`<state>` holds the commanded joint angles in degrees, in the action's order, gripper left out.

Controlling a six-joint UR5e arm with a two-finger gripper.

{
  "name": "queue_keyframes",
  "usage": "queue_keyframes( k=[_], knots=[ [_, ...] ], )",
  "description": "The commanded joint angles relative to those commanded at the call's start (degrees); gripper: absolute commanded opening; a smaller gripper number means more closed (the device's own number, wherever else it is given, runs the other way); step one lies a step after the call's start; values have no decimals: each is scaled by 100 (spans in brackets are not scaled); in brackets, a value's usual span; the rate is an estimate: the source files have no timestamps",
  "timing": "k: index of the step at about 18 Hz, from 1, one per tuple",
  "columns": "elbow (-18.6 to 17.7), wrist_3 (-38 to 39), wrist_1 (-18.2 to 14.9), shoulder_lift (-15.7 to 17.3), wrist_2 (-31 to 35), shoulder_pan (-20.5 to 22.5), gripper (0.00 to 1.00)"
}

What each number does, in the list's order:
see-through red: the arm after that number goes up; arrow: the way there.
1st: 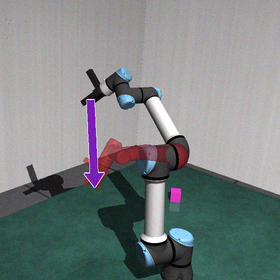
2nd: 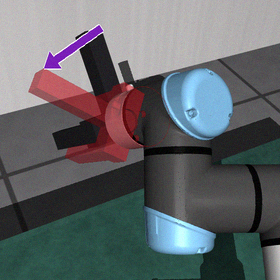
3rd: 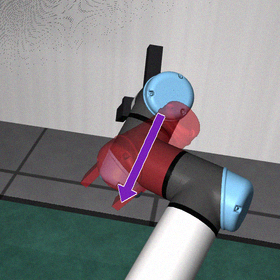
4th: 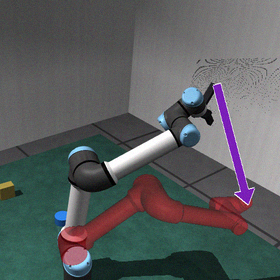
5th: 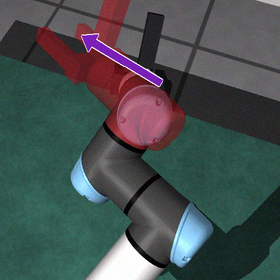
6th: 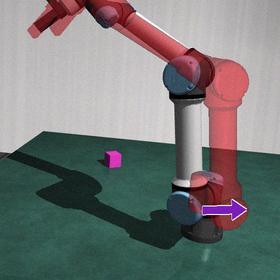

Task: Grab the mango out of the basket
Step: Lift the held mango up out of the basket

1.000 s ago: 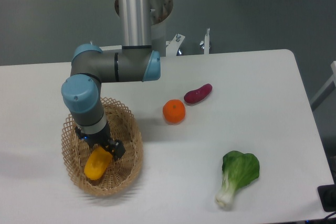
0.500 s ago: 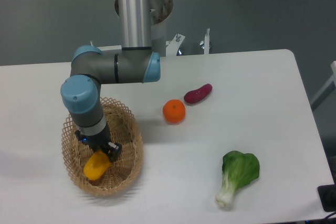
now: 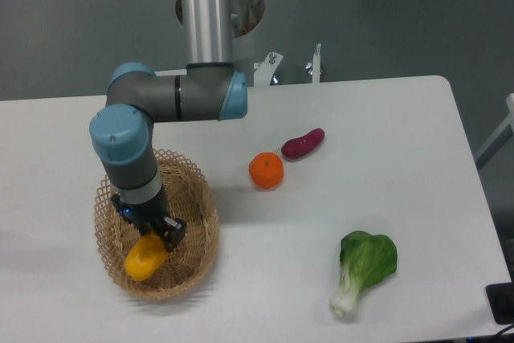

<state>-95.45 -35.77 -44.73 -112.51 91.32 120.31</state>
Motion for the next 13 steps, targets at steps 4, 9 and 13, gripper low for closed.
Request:
queue_keyframes(
  k=[4, 9, 13],
  knots=[
    [140, -438, -474, 343, -70, 589, 57],
    [246, -1501, -1290, 756, -439, 1564, 57],
    [316, -2485, -1714, 915, -545, 2294, 57]
  ],
)
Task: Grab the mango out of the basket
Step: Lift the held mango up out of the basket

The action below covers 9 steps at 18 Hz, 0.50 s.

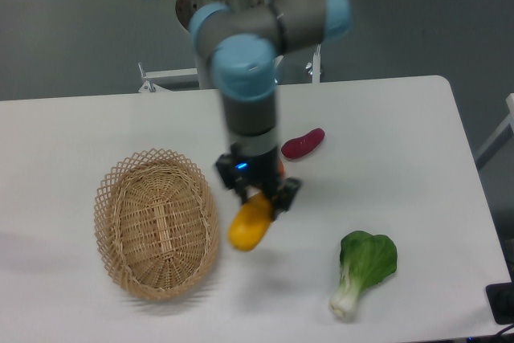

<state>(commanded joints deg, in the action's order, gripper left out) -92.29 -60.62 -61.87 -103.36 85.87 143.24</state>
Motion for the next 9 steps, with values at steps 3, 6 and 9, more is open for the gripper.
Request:
queue_keyframes(
  k=[3, 6, 9],
  knots=[
    [18, -659, -290, 114, -9, 431, 57],
    [18, -1345, -571, 202, -9, 818, 57],
    [53, -1820, -721, 308, -53, 1161, 58]
  ],
)
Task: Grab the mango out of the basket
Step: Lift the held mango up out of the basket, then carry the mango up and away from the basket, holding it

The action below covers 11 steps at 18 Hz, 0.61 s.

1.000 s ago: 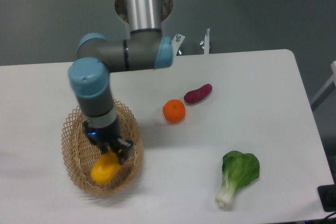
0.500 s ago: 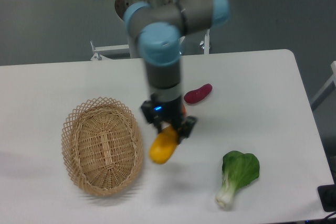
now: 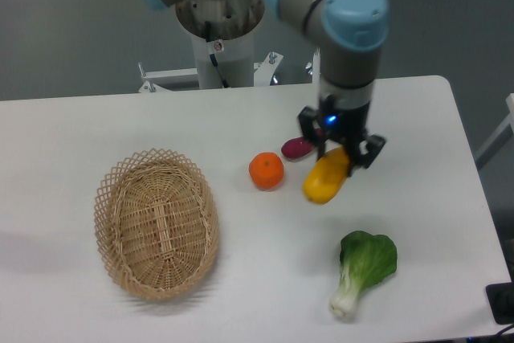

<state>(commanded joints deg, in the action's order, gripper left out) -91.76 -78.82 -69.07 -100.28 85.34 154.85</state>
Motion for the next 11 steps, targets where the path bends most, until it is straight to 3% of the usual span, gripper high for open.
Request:
queue_keyframes(
  k=[3, 11],
  knots=[
    [18, -483, -255, 114, -79, 308, 58],
    [27, -968, -256, 185, -386, 801, 59]
  ],
)
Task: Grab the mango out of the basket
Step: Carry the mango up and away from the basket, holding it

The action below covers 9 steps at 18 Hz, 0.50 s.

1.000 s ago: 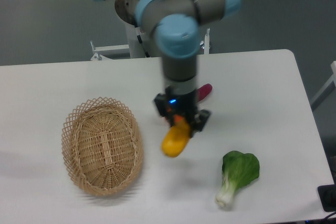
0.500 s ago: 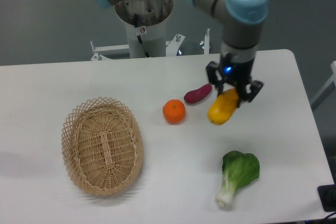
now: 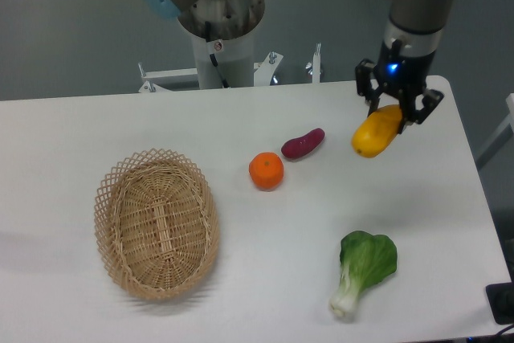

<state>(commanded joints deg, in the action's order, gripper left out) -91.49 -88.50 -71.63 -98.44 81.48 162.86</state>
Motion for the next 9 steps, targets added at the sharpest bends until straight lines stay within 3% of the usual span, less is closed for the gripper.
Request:
queue_keyframes(
  k=[9],
  knots=[
    [-9, -36, 18, 0, -36, 36, 59]
  ],
)
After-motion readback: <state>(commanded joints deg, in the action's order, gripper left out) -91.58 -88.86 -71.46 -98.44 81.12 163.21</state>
